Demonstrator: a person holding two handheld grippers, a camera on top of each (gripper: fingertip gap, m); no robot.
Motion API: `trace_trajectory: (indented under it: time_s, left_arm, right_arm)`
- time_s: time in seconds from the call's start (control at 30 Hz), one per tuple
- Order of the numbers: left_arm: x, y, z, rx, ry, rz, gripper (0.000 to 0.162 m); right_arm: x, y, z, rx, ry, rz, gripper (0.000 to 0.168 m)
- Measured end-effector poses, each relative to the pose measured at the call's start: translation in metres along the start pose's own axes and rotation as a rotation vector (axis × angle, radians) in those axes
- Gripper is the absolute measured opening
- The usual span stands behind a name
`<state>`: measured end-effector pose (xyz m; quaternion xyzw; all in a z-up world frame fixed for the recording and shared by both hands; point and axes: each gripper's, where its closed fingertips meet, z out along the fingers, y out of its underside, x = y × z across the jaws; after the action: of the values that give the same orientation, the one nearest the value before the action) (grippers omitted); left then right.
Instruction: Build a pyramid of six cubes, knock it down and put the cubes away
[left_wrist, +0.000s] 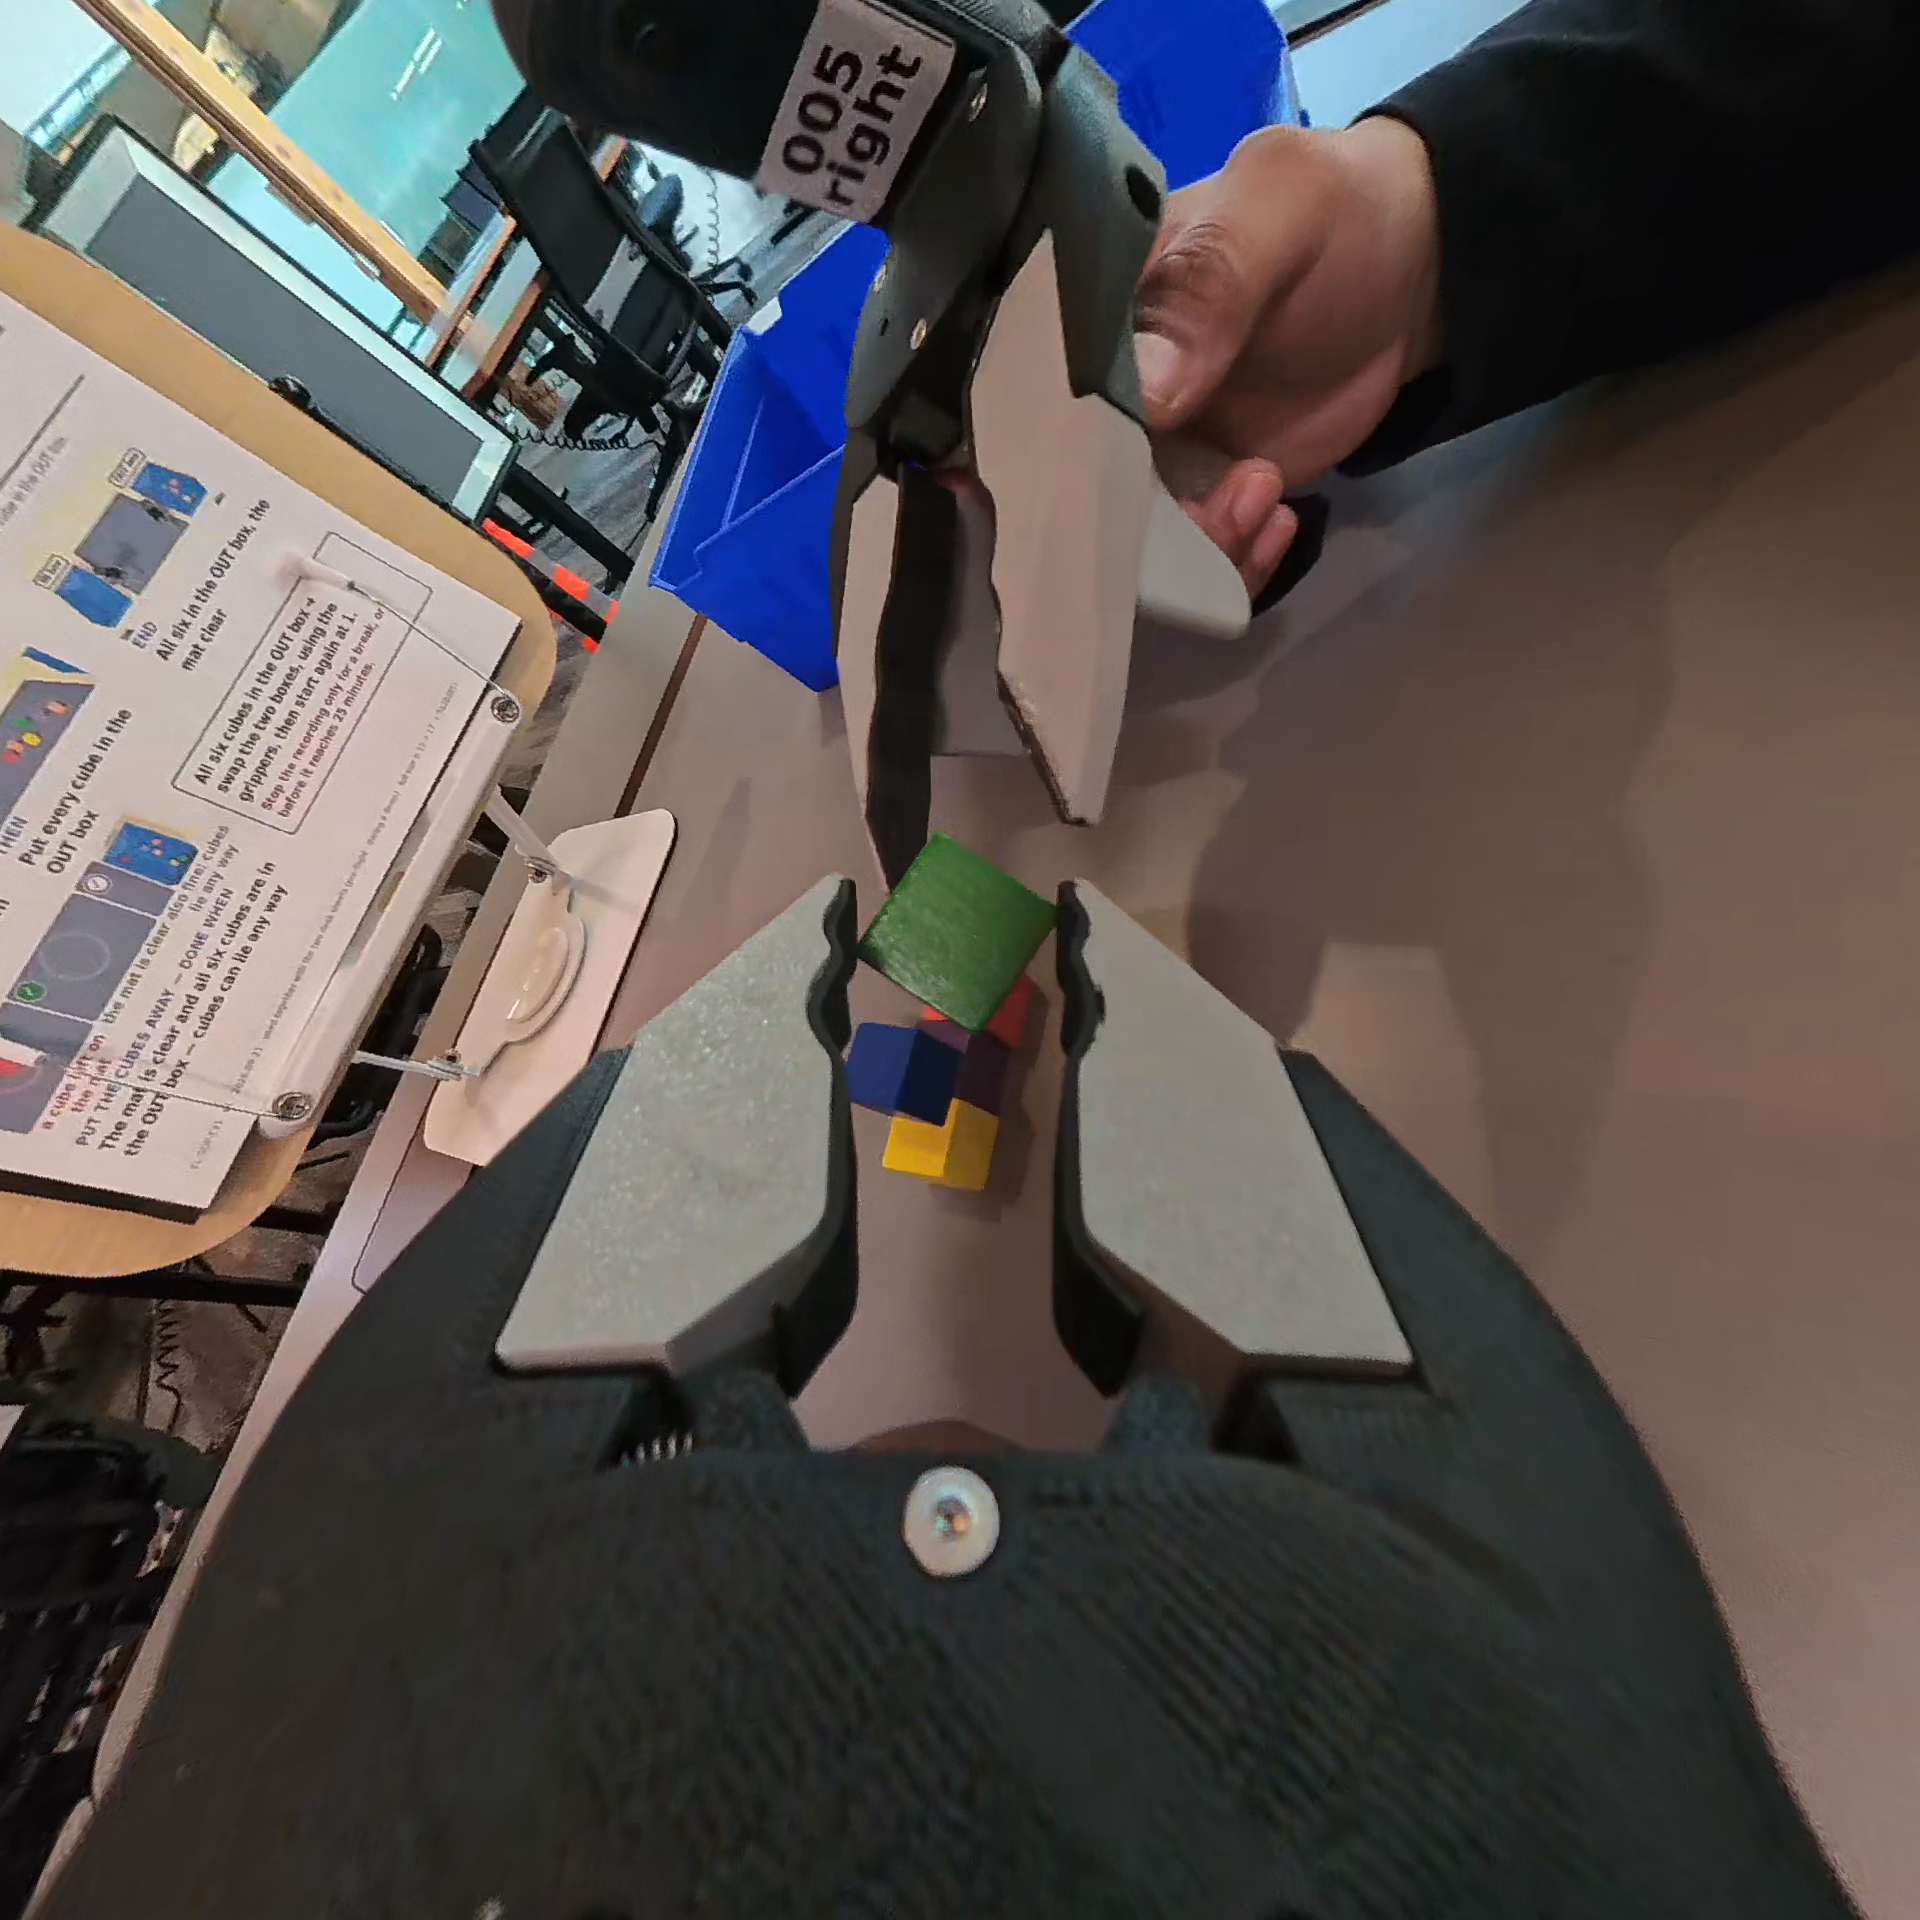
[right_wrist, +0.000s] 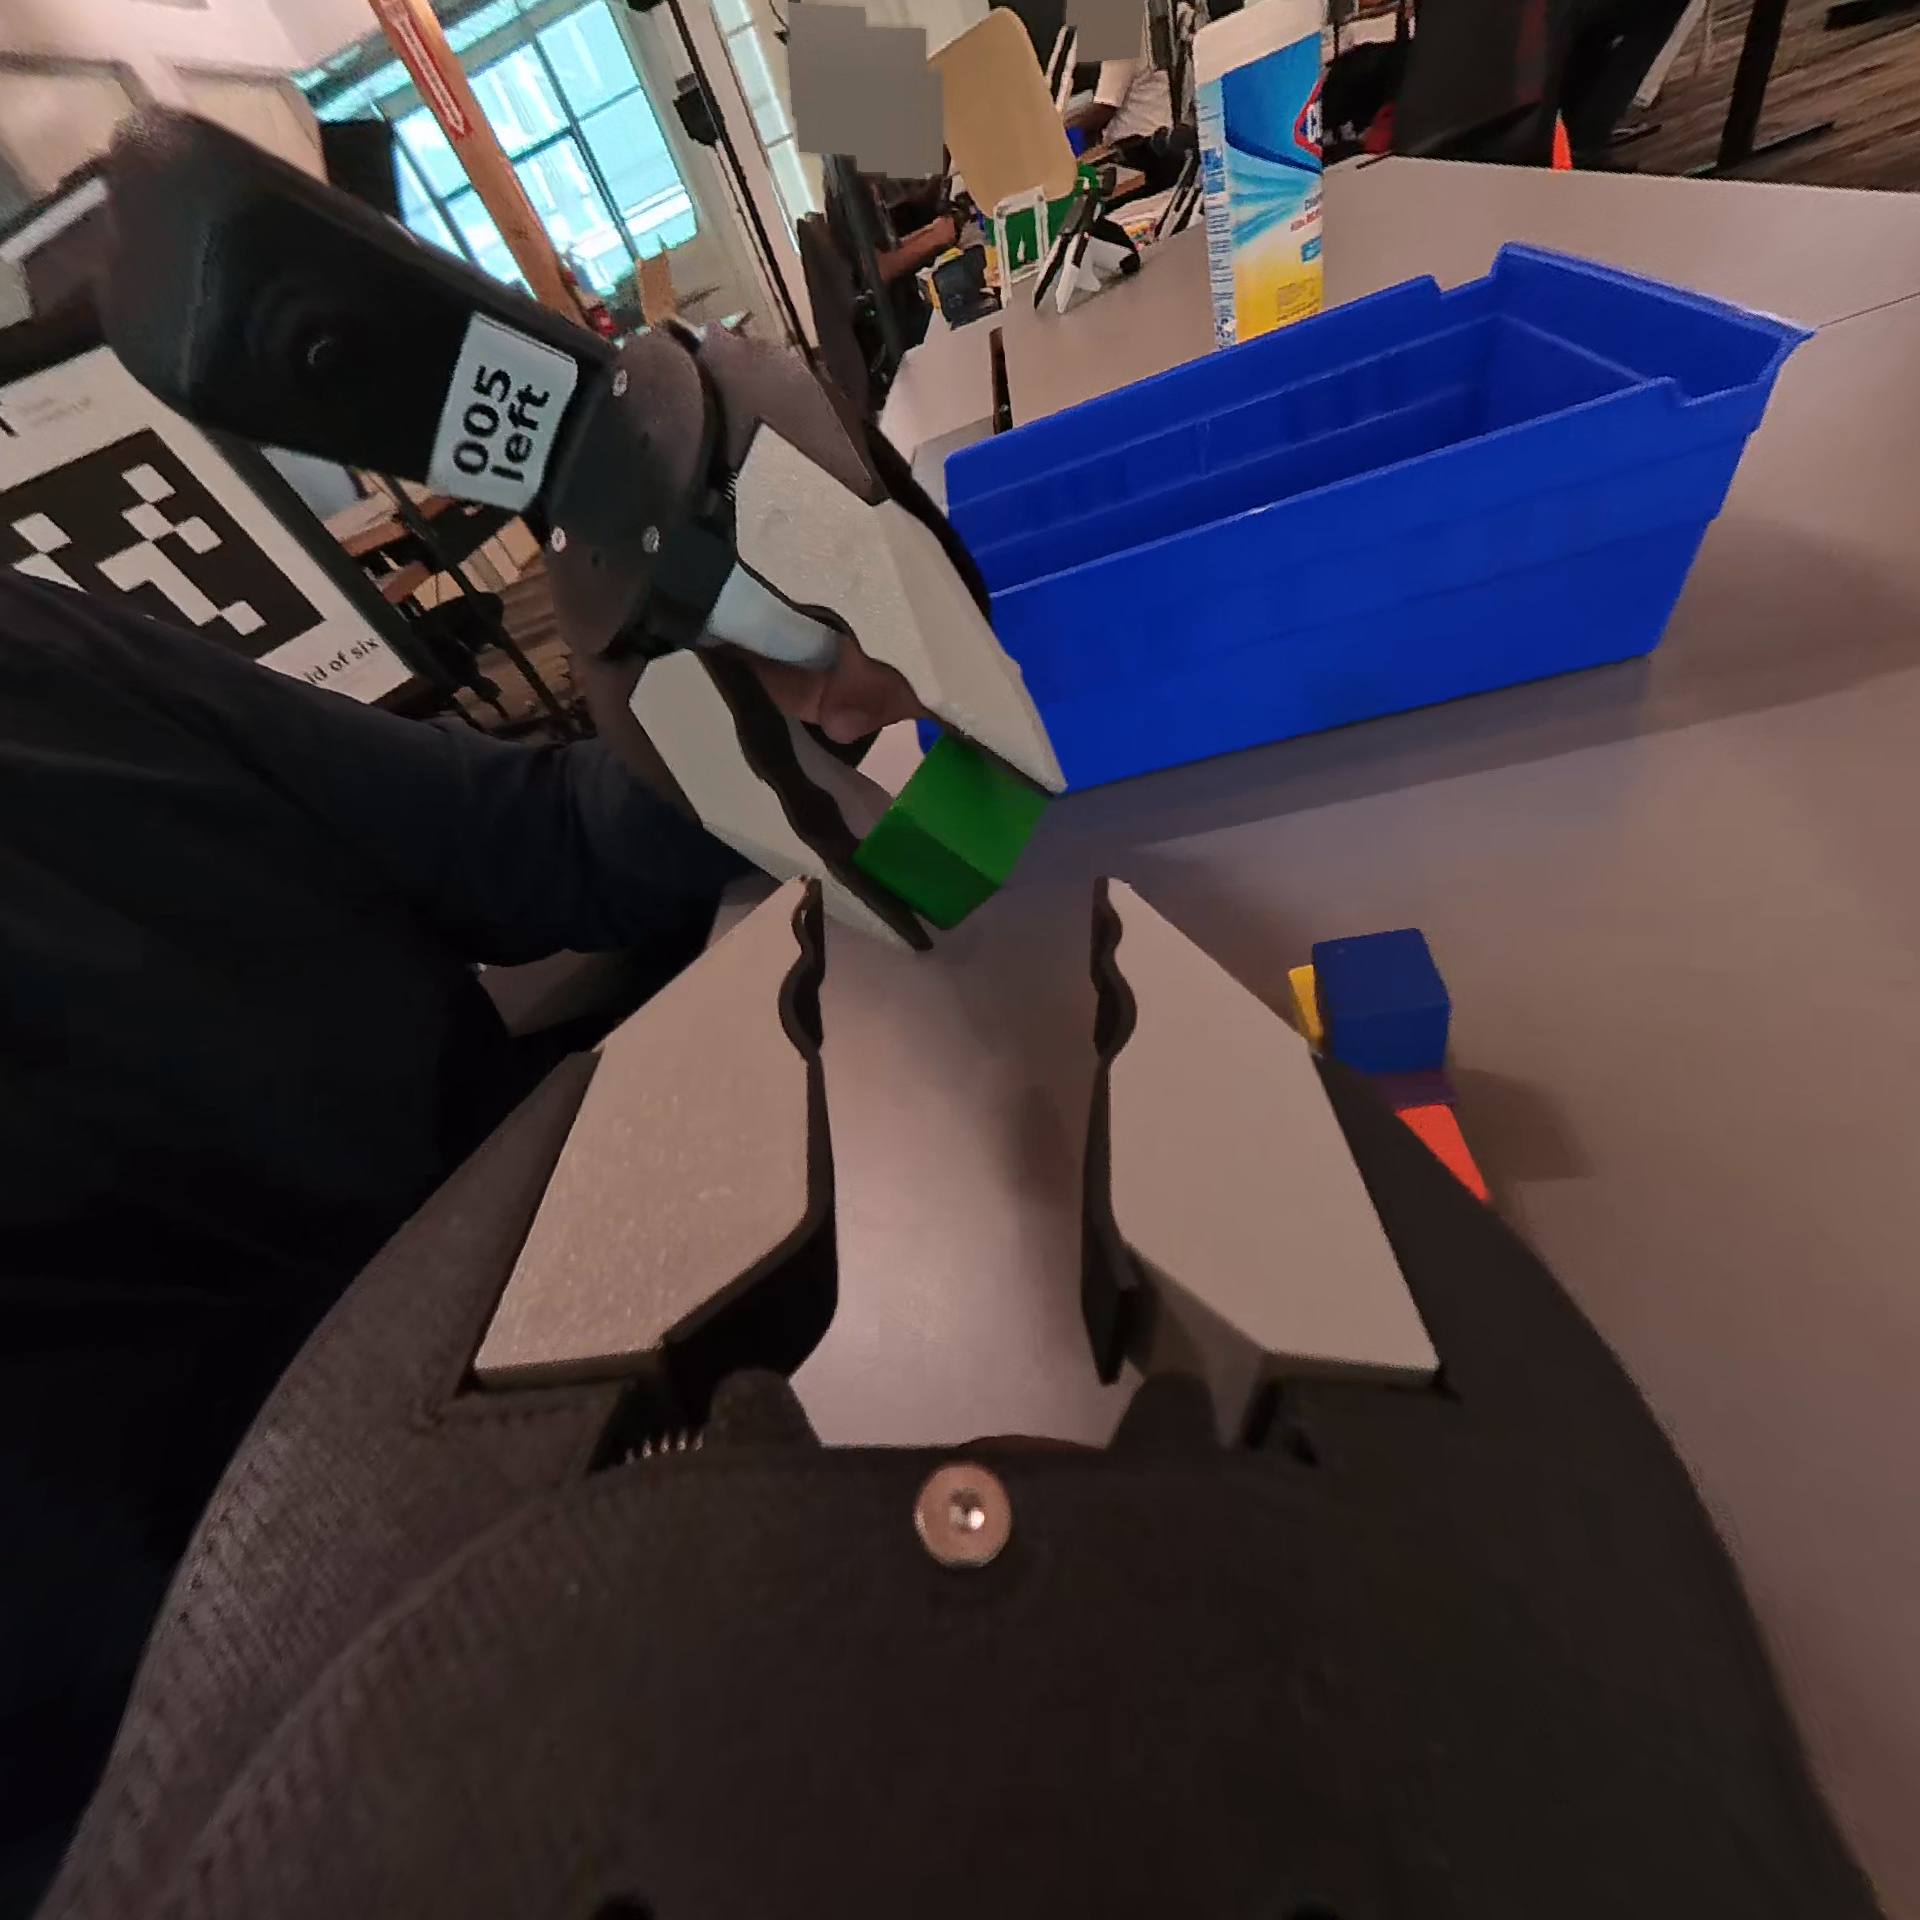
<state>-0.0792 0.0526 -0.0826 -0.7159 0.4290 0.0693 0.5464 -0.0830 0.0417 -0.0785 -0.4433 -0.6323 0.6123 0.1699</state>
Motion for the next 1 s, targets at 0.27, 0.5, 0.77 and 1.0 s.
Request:
trace_trajectory:
  time_s: [0.27, 0.5, 0.77, 1.0]
  left_arm:
    - [0.001, 0.006, 0.007, -0.042, -0.035, 0.046, 0.037]
    - [-0.002, 0.014, 0.015, -0.088, -0.068, 0.049, 0.037]
    - [-0.016, 0.024, 0.015, -0.074, -0.050, -0.190, 0.038]
    - [-0.052, 0.048, 0.010, -0.136, -0.234, -0.402, 0.040]
  right_arm:
    - [0.005, 0.006, 0.013, -0.020, 0.015, 0.116, 0.031]
    - [0.015, 0.009, 0.015, -0.009, 0.034, 0.212, 0.029]
    - [0.042, 0.006, -0.003, 0.011, 0.180, 0.161, 0.025]
    - [0.079, 0.032, -0.008, -0.136, 0.397, 0.002, 0.025]
